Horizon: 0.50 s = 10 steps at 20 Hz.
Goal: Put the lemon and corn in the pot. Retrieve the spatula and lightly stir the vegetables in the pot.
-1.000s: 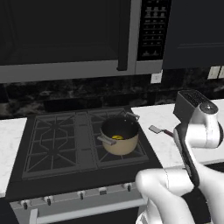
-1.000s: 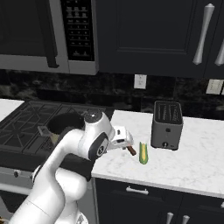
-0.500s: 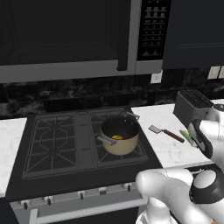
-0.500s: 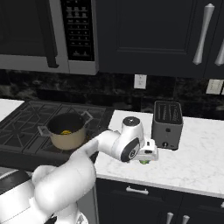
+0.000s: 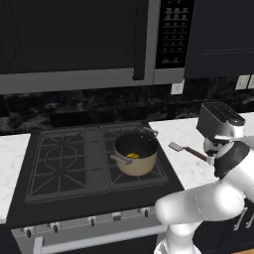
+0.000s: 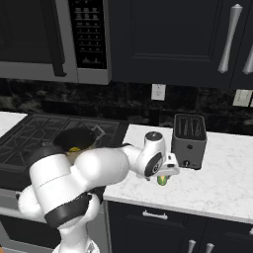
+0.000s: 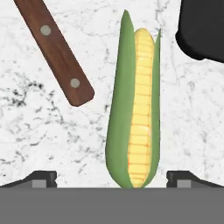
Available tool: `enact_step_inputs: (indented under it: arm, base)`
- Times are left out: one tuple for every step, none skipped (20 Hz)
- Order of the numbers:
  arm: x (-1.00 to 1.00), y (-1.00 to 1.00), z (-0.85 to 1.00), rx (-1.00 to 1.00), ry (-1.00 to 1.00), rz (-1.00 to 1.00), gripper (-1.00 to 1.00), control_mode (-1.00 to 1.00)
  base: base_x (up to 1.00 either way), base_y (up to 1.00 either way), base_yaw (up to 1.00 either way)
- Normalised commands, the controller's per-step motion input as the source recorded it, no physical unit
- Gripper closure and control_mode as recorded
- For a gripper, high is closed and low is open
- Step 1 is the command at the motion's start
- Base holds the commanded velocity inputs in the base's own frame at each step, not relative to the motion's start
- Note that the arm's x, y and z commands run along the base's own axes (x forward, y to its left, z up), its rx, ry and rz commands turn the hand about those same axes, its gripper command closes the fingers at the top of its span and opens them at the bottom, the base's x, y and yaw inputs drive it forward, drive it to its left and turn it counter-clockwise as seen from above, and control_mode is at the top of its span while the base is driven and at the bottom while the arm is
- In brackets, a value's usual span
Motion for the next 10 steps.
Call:
enact_step_inputs:
  arm:
    - [0.31,-0.53,-0.12,0.0,0.03,0.05,-1.0,-1.0]
    - [0.33,-0.41,-0.17,0.0,0.05,0.05,-1.0,-1.0]
    - [0.29,-0.4,-0.2,0.0,0.08,0.04,-1.0,-1.0]
    - [0.29,-0.32,-0.26,0.0,0.09,0.04,-1.0,-1.0]
    - [0.33,-0.21,-0.33,0.0,0.09,0.03,-1.0,-1.0]
    - [0.32,-0.19,-0.34,0.0,0.1,0.03,-1.0,-1.0]
    - [0.32,-0.14,-0.42,0.0,0.12,0.03,-1.0,-1.0]
    - [0.36,-0.01,-0.49,0.0,0.12,0.02,-1.0,-1.0]
    - [0.34,0.0,-0.53,0.0,0.11,0.01,-1.0,-1.0]
    - [0.23,0.0,-0.59,0.0,0.1,0.03,1.0,-1.0]
  base:
    - [0.0,0.0,0.0]
    - [0.0,0.0,0.0]
    - [0.0,0.0,0.0]
    - [0.0,0.0,0.0]
    - [0.0,0.0,0.0]
    - [0.0,0.0,0.0]
    - [0.0,0.0,0.0]
    - [0.0,0.0,0.0]
    - [0.0,0.0,0.0]
    - [0.0,0.0,0.0]
